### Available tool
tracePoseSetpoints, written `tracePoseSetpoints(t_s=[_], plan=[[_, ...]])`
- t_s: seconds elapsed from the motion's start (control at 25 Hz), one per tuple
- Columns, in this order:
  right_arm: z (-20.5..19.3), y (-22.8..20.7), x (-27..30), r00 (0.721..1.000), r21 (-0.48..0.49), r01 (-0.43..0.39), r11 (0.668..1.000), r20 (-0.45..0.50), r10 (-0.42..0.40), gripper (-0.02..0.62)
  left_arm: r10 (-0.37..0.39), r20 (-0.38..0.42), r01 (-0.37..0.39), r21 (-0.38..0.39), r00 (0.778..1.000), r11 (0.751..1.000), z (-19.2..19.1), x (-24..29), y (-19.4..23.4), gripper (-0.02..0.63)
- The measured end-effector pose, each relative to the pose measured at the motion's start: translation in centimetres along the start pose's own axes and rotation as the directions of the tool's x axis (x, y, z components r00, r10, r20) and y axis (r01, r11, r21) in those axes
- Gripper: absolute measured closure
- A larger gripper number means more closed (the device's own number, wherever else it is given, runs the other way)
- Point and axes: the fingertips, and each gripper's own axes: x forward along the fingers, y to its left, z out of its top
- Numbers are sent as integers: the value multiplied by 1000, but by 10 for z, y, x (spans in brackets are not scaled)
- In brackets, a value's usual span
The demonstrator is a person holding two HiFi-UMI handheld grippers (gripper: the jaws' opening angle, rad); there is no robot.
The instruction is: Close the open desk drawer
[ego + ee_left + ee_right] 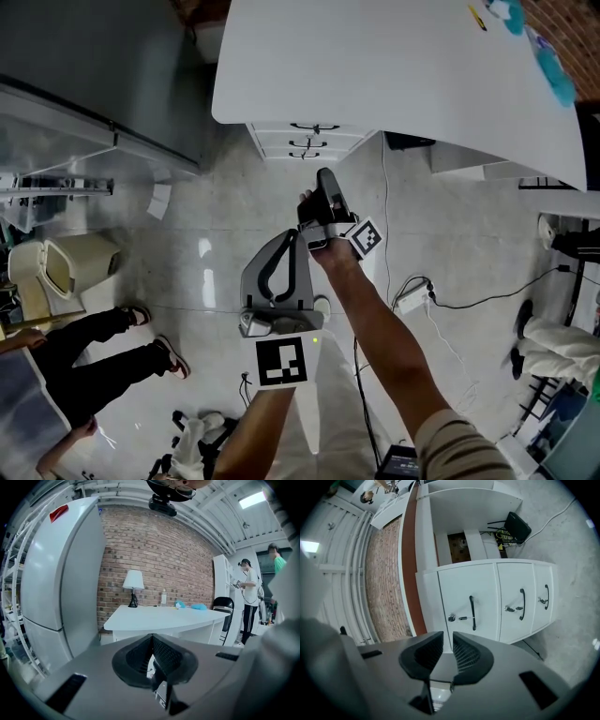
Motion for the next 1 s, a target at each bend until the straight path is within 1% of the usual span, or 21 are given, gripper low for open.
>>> tracePoseSetpoints(t_s=[0.08,0.12,0.4,0.56,0.72,1.0], plan=[[-4,15,-4,1000,9,-17,1000,-4,17,570,2,7,-2,-1,1000,1000,4,-6,-2,600],[-7,23,-5,1000,9,-26,1000,-9,27,583,3,11,-3,1,1000,1000,6,-9,-2,600],[-33,90,-17,996,-16,-82,997,-47,81,584,19,21,-19,2,1000,1000,16,-37,1,600],[-54,135,-22,991,-104,-83,991,-112,71,584,27,30,-27,6,999,1000,27,-55,4,600],[-71,178,-28,982,-193,-91,977,-179,56,584,35,50,-36,18,998,999,48,-70,4,600],[-94,251,-39,971,-282,-112,953,-234,45,584,35,73,-40,73,997,997,86,-94,5,600]])
